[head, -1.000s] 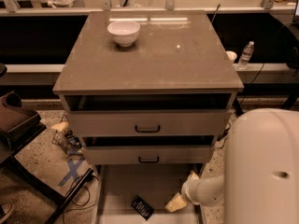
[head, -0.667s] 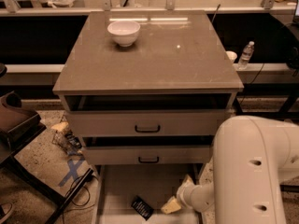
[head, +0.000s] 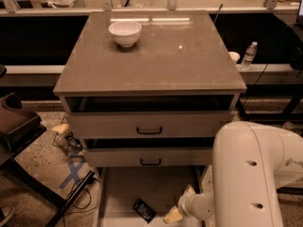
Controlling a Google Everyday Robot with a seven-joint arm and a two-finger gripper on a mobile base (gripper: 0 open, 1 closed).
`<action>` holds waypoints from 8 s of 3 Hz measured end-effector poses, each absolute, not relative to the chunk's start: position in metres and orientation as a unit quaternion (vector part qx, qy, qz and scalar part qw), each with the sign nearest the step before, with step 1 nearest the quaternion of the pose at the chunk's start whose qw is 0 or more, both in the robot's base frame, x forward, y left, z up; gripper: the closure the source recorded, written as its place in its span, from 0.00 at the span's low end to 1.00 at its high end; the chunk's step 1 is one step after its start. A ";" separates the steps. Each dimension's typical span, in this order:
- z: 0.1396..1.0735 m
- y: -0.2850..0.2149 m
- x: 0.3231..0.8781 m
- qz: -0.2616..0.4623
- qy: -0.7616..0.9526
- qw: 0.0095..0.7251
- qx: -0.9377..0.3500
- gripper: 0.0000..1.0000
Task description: Pick rxbar blueberry from bottom drawer and place on counter
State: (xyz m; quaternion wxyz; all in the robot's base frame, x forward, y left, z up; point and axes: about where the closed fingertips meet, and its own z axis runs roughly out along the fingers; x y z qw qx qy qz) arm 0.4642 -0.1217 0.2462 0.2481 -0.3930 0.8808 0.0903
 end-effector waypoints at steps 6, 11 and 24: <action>0.090 0.017 0.480 0.183 0.858 0.252 -0.409 0.18; 0.109 0.019 0.479 0.181 0.858 0.251 -0.410 1.00; 0.871 -0.105 0.533 0.089 0.762 0.427 -0.479 1.00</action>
Offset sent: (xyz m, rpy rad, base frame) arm 0.0398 0.1077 -0.1247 0.1293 0.0611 0.1272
